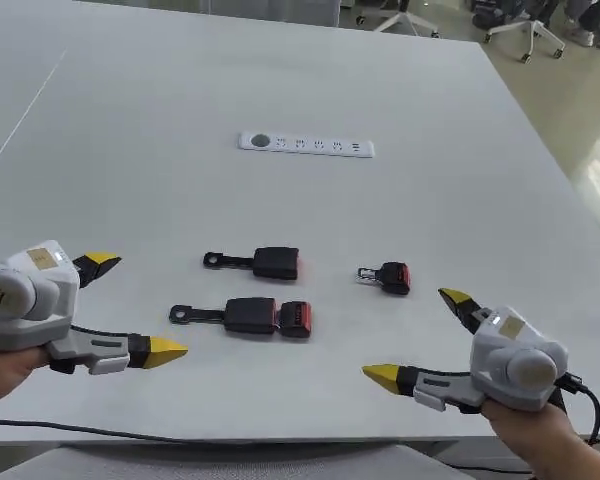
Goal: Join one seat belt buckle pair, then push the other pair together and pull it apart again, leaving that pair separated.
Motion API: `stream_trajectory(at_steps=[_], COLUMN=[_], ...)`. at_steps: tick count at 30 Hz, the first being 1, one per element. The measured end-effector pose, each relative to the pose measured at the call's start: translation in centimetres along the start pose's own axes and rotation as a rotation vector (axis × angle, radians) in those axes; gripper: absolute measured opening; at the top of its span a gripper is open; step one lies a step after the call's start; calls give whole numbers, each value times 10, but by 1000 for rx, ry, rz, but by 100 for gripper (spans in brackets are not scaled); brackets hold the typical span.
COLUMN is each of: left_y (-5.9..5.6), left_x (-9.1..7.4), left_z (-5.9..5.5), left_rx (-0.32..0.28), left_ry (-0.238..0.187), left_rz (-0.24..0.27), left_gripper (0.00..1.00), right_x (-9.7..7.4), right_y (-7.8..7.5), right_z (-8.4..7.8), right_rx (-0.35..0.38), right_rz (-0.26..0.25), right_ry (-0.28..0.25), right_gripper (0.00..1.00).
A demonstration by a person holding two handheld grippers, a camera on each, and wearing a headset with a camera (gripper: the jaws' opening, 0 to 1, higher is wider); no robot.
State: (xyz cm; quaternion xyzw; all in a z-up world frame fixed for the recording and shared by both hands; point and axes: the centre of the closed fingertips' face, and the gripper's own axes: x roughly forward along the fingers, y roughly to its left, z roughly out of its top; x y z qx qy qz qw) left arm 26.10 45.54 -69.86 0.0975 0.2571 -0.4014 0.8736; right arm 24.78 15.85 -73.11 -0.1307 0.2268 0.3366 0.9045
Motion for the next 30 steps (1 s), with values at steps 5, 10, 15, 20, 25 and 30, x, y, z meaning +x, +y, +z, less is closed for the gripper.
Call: stream_trajectory(at_steps=[5, 10, 15, 20, 25, 30], left_y=[1, 1, 1, 1, -1, -2], left_x=[-3, -5, -6, -7, -9, -10], left_z=[-2, -2, 1, 1, 0, 0], left_rx=[-7, -8, -8, -6, -3, -2], left_ry=[3, 0, -6, -10, -10, -8], left_rz=[8, 14, 17, 21, 21, 21], left_gripper=[100, 100, 100, 99, 99, 99], right_x=[0, 3, 4, 4, 2, 0], right_y=[2, 4, 7, 10, 10, 9], right_z=[-4, -1, 1, 3, 5, 7], right_rx=[20, 13, 7, 7, 7, 9], right_rz=[-6, -2, 6, 7, 2, -5], right_ry=[8, 6, 8, 3, -3, -11], right_gripper=[100, 100, 99, 99, 99, 99])
